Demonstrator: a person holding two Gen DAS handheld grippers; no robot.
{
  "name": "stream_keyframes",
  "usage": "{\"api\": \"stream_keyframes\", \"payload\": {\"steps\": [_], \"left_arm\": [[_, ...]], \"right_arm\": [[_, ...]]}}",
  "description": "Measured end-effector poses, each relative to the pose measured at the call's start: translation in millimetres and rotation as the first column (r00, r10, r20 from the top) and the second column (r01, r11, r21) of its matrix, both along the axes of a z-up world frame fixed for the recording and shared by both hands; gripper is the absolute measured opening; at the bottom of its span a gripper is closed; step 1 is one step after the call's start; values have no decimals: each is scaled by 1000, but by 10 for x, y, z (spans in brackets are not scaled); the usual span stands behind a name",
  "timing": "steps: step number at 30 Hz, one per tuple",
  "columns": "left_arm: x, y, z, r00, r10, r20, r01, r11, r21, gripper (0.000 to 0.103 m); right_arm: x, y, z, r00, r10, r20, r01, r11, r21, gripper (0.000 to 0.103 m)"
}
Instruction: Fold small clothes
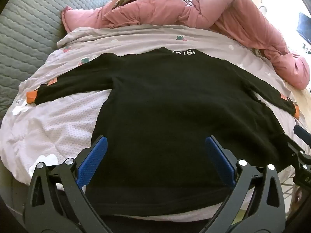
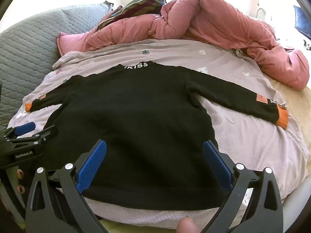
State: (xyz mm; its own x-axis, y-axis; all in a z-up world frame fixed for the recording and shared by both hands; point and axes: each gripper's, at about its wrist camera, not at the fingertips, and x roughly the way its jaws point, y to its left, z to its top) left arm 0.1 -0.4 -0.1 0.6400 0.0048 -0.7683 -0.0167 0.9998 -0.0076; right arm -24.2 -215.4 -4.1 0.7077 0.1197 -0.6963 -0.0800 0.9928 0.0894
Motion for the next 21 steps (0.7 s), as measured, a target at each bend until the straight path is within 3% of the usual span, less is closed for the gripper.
{"api": "stream_keyframes", "payload": {"steps": [21], "left_arm": [[1,5,-1,1000,2,1,-2,1000,-5,95]], "right_arm": [[-21,35,-5,1000,2,7,-2,1000,-10,99]]}}
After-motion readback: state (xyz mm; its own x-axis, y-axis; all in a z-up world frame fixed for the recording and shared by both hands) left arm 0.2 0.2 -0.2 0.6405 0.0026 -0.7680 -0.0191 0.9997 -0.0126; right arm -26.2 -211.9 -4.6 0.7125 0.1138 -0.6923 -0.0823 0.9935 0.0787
